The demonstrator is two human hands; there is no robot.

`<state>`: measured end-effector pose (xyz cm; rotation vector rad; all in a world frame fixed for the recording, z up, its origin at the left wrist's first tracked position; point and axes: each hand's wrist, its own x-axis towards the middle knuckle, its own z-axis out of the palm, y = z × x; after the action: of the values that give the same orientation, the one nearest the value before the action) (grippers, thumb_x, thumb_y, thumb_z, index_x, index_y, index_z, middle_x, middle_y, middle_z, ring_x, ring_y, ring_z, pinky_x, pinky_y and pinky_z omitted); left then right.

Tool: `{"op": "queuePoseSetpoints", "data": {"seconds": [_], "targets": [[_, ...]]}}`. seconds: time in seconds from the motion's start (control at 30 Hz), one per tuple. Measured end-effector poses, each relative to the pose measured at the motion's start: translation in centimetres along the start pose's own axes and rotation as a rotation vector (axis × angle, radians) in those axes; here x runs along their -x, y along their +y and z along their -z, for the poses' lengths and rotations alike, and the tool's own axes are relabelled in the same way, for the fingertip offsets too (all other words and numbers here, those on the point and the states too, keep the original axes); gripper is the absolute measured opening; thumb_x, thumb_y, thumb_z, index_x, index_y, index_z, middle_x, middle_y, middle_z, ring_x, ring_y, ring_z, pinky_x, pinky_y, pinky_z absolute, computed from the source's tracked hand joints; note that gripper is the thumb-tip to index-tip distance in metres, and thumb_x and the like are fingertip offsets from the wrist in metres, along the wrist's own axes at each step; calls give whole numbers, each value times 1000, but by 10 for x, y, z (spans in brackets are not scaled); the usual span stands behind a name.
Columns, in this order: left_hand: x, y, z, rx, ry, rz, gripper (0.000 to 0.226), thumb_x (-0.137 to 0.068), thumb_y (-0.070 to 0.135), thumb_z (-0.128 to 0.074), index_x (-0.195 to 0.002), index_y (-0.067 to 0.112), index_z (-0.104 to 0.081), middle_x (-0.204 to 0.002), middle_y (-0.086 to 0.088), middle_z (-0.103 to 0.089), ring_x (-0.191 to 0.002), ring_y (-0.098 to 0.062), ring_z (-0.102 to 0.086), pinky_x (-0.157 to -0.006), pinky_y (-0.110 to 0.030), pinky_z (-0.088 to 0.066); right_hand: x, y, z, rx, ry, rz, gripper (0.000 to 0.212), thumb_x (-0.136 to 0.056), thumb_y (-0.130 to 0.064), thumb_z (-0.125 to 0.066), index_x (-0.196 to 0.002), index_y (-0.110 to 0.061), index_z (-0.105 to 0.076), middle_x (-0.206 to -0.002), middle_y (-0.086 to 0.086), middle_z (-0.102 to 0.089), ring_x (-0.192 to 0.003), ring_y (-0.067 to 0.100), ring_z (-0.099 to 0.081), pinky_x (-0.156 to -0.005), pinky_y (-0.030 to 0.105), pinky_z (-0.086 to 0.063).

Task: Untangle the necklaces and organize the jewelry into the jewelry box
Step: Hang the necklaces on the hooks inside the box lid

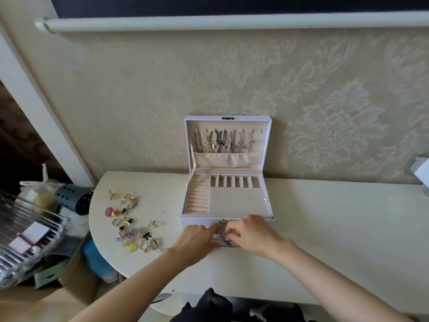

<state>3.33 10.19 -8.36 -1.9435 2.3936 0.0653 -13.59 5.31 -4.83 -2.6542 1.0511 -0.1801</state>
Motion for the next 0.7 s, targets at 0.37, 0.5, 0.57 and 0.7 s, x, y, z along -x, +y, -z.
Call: {"op": "queuePoseSetpoints", "data": {"seconds": [0.37,0.5,0.57,0.7], "targets": [[-3,9,-1,177,-111,111,30,-97,36,-48,-113,11,-52,-108,-8,-65,-99,-28,-58,-76,-30,-37,5,11,-23,-99,-174,-247,5,-89,-22,-54,-91,-22,-59,-89,7,-72,-76,14,-65,-66,25,-40],[3,9,5,217,-43,78,28,-94,39,-51,-110,16,-53,-103,-4,-67,-96,-23,-58,-73,-27,-34,8,15,-13,-373,-162,-279,10,-82,-13,-53,-78,-22,-55,-54,-1,-62,-32,6,-44,-40,17,-36],[4,9,10,218,-2,52,28,-94,41,-51,-109,18,-53,-100,-1,-67,-93,-21,-58,-71,-26,-33,8,14,-6,-447,-119,-264,16,-78,-9,-54,-73,-23,-56,-52,-4,-59,-36,9,-45,-42,21,-39],[0,9,27,310,112,4,28,-89,39,-58,-109,20,-52,-101,7,-62,-87,-17,-58,-69,-26,-38,1,16,9,-466,-2,-206,22,-73,-12,-63,-63,-30,-57,-61,-12,-58,-56,0,-49,-59,21,-41]]}}
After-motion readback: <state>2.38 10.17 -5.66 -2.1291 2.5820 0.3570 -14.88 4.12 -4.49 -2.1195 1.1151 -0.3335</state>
